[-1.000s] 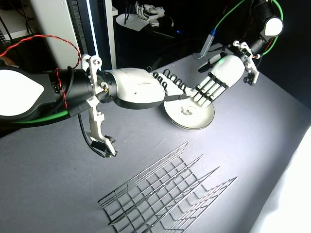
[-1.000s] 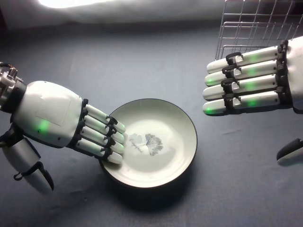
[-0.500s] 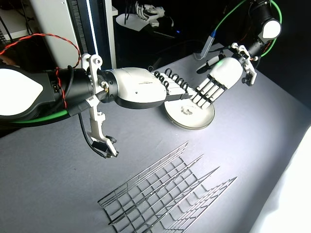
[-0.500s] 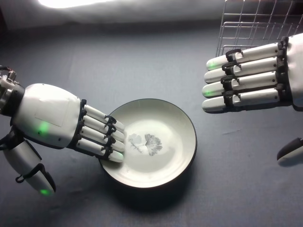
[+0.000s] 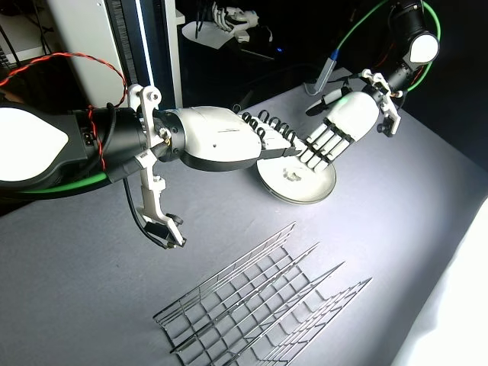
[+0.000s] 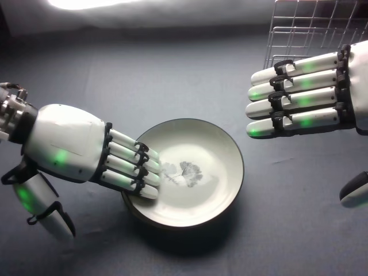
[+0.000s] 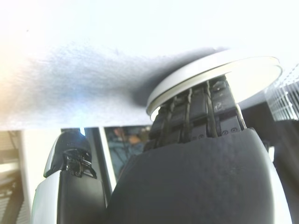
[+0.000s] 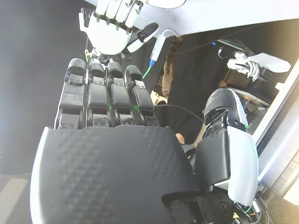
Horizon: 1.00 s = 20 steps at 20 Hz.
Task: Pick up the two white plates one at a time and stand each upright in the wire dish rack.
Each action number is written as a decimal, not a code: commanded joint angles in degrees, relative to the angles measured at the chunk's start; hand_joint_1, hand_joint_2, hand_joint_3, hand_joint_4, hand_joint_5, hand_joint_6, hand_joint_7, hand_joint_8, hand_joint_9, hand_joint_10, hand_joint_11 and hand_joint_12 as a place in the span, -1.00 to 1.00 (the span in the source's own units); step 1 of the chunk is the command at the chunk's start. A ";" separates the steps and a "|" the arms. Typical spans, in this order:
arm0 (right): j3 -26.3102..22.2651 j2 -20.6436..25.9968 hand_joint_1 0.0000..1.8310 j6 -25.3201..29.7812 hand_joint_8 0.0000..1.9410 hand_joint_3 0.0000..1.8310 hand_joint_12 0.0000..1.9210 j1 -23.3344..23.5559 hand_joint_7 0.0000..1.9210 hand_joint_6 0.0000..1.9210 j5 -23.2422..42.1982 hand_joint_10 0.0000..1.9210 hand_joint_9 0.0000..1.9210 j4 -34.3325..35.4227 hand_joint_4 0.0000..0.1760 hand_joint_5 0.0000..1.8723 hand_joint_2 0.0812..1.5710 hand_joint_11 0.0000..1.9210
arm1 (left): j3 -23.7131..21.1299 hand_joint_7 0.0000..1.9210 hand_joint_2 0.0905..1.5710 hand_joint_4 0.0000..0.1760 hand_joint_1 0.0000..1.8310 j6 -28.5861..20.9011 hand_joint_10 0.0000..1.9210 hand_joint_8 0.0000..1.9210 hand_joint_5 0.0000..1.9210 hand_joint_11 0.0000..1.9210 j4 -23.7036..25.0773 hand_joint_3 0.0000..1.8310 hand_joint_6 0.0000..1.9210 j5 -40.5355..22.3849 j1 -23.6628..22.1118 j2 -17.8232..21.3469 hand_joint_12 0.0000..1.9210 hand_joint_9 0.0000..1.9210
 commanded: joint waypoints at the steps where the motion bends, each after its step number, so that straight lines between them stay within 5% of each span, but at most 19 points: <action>1: 0.10 0.31 -1.00 0.18 -0.99 -1.00 -0.99 0.56 -0.97 -0.99 3.86 -1.00 -0.99 4.35 -1.00 -0.95 0.35 -0.98 | -0.11 -1.00 0.37 -1.00 -1.00 -0.25 -1.00 -1.00 -0.95 -1.00 1.92 -1.00 -0.99 1.00 0.62 -1.37 -1.00 -1.00; 10: 0.15 0.34 -0.81 0.19 -1.00 -1.00 -0.99 0.58 -1.00 -1.00 3.87 -1.00 -1.00 4.35 -1.00 -1.00 0.27 -0.98 | 0.31 -1.00 0.36 -1.00 -1.00 -0.76 -1.00 -1.00 -0.96 -1.00 1.64 -1.00 -1.00 3.45 -0.62 -6.01 -1.00 -1.00; 16: 0.31 0.35 0.10 0.23 -1.00 -1.00 -0.98 0.61 -1.00 -1.00 4.58 -1.00 -1.00 2.52 -1.00 -1.00 0.17 -1.00 | 2.17 -1.00 0.37 -1.00 -1.00 -2.42 -1.00 -1.00 -0.97 -1.00 -0.29 -1.00 -1.00 3.89 -3.08 -8.86 -1.00 -1.00; 20: 0.30 0.35 0.32 0.37 -1.00 -1.00 -0.80 0.30 -1.00 -1.00 4.57 -1.00 -1.00 1.80 -1.00 -1.00 0.13 -1.00 | 2.26 -1.00 0.37 -1.00 -1.00 -2.47 -1.00 -1.00 -0.93 -1.00 -0.29 -1.00 -0.98 3.95 -3.40 -9.12 -1.00 -1.00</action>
